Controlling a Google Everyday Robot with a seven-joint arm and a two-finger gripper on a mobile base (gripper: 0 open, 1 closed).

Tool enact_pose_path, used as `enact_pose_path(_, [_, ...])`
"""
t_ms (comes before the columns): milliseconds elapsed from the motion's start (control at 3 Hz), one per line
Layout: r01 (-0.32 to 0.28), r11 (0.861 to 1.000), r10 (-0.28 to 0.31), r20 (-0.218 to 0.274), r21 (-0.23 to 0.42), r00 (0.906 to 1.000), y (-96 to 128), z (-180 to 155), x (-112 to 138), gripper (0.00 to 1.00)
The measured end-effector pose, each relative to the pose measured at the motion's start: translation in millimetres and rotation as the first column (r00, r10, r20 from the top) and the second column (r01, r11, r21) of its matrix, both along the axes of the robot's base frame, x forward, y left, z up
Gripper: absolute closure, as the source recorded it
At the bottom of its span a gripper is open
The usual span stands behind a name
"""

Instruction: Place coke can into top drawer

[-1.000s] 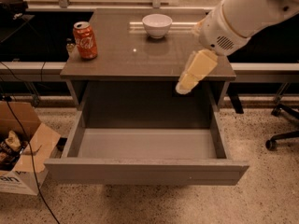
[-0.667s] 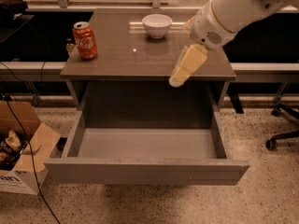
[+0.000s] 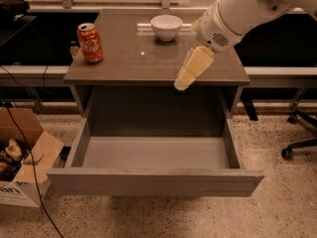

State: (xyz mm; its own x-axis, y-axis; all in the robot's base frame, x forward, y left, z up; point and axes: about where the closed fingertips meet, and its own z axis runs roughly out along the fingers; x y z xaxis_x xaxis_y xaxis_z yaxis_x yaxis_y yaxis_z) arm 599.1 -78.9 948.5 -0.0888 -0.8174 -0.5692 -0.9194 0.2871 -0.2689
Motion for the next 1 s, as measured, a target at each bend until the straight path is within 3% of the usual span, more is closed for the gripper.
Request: enact_pose_path(1000, [-0.033,0.993,0.023,0.095,0.113,0.9953,68.9,-16.2,90.8,0.00])
